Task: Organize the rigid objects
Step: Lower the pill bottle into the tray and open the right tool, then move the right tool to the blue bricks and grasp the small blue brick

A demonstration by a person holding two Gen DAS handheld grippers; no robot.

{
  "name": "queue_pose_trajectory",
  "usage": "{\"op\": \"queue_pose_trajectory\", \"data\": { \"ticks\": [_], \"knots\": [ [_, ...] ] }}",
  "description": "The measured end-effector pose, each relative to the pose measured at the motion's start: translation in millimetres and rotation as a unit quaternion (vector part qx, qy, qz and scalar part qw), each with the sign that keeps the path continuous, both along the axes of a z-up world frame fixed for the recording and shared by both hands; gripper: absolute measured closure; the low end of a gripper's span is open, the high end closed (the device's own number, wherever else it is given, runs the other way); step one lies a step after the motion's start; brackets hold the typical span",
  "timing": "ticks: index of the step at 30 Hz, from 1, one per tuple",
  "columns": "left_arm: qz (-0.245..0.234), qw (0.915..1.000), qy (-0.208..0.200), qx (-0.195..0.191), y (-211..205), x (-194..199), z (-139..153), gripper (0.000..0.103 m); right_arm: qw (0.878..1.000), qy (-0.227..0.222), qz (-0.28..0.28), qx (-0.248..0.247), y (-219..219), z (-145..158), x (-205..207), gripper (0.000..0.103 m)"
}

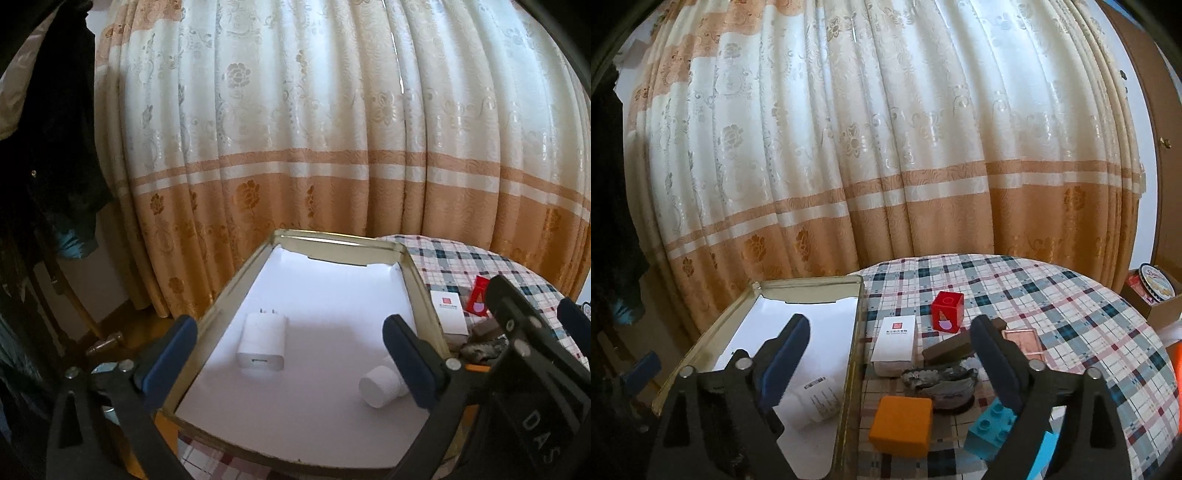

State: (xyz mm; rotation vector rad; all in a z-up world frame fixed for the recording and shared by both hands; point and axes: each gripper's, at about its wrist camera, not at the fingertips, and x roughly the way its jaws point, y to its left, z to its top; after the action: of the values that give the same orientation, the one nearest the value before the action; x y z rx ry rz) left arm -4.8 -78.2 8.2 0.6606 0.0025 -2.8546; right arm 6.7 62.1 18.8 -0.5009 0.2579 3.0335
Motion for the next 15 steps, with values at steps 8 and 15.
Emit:
{"op": "queue_pose_trajectory", "data": {
  "ticks": [8, 15],
  "knots": [
    [-0.009, 0.9999, -0.003, -0.01, 7, 5, 0, 0.001, 1.0, 0.02, -0.018, -0.012, 9, 2, 20, 0.011],
    [-0.008, 0.9999, -0.006, -0.007, 8, 5, -1, 0.001, 0.998, -0.002, -0.041, -0.051, 27, -4, 16, 0.011]
  ]
}}
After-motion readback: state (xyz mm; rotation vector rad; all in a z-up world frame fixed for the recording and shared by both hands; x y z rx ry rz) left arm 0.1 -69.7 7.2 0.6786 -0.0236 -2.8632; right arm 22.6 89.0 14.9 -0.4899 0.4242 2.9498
